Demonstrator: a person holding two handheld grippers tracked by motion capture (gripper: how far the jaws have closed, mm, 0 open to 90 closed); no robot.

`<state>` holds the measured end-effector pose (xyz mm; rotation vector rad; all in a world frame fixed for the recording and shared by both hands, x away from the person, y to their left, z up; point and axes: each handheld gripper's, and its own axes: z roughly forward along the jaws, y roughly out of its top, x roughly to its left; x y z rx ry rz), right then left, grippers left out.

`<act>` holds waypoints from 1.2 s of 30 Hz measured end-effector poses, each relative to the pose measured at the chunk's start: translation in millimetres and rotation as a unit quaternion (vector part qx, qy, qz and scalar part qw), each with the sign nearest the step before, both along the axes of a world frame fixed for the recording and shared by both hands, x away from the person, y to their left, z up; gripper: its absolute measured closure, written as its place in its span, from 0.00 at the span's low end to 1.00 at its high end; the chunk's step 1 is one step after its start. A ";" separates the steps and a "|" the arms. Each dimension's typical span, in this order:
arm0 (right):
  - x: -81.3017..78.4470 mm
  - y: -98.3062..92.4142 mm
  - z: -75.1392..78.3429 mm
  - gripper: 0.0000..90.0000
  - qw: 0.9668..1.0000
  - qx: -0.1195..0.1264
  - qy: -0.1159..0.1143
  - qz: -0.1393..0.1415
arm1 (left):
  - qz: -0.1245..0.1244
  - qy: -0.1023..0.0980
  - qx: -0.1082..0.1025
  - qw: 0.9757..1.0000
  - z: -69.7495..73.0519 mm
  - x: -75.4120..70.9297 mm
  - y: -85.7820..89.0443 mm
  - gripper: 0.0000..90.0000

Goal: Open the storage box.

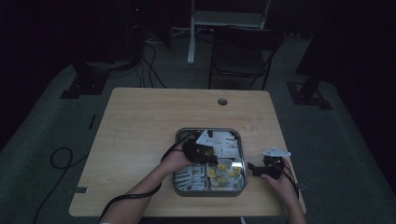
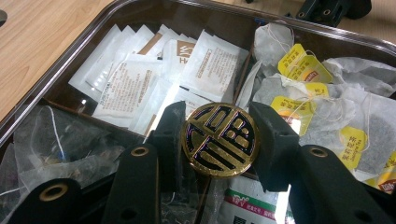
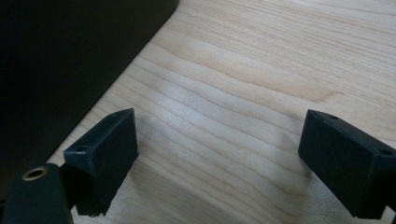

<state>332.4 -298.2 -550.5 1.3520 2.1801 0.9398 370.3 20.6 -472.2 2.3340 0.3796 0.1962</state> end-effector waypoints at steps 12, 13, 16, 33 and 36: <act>0.0 0.0 0.1 0.12 1.000 0.000 0.001 0.000 | -0.001 -0.009 0.014 1.000 7.1 -2.9 -2.3 0.67; 0.0 0.0 0.1 0.12 1.000 0.000 0.001 0.000 | -0.002 -0.011 0.014 1.000 8.6 -3.3 -2.3 0.67; 0.2 -0.1 0.0 0.12 1.000 -0.001 -0.001 0.000 | -0.005 -0.009 0.011 1.000 13.3 -3.5 -1.7 0.67; 0.1 -0.1 0.0 0.12 1.000 0.000 0.000 0.000 | 0.025 -0.030 -0.008 0.999 36.1 2.7 18.6 0.67; 0.1 -0.2 0.0 0.12 1.000 -0.001 0.000 0.001 | 0.034 -0.035 -0.006 0.999 38.1 4.8 24.0 0.67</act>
